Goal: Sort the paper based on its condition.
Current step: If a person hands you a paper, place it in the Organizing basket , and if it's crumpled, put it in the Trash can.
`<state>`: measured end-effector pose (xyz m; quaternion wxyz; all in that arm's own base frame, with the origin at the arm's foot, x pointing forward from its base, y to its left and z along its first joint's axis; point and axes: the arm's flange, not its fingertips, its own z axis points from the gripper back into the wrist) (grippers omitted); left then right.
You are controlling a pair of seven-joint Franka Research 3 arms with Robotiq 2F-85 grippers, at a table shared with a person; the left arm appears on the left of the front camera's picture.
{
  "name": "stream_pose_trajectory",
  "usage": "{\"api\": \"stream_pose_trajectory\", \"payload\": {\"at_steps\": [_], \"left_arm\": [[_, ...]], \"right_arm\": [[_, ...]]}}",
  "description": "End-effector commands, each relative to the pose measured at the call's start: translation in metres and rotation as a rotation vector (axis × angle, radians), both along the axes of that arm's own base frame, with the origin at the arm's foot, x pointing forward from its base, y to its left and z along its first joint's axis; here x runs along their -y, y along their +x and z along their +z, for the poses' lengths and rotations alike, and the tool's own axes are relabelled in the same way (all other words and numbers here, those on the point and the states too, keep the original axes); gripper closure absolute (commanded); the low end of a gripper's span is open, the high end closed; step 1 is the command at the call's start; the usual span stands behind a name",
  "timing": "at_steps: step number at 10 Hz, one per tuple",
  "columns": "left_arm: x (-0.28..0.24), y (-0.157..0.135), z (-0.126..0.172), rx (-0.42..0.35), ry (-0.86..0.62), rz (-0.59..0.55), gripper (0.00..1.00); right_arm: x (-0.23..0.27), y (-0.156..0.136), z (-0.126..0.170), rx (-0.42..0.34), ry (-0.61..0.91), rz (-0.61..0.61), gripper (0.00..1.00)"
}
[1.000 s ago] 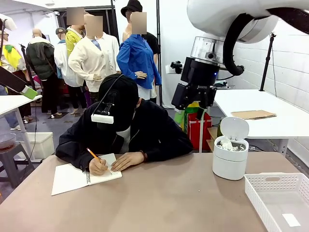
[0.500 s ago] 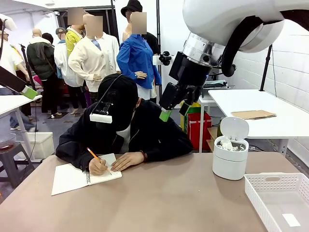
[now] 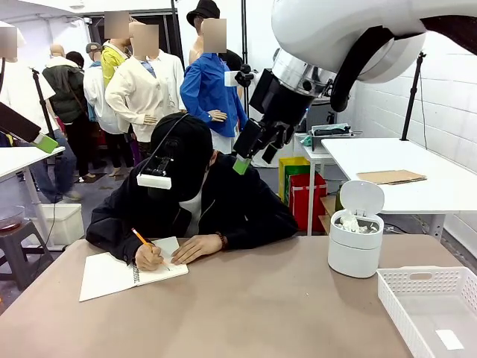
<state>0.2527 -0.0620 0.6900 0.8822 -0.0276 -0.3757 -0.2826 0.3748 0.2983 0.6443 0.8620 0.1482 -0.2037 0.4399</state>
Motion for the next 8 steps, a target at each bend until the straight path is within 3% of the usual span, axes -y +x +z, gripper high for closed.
{"api": "stream_pose_trajectory", "payload": {"at_steps": [1, 8], "left_arm": [[0.0, 0.0, 0.0, 0.0, -0.002, 0.002, 0.0], [0.0, 0.0, 0.0, 0.0, -0.002, 0.002, 0.0]], "right_arm": [[-0.004, 0.012, 0.012, 0.022, 0.002, 0.028, 0.0], [0.003, 0.012, 0.045, 0.015, 0.009, 0.013, 0.0]]}}
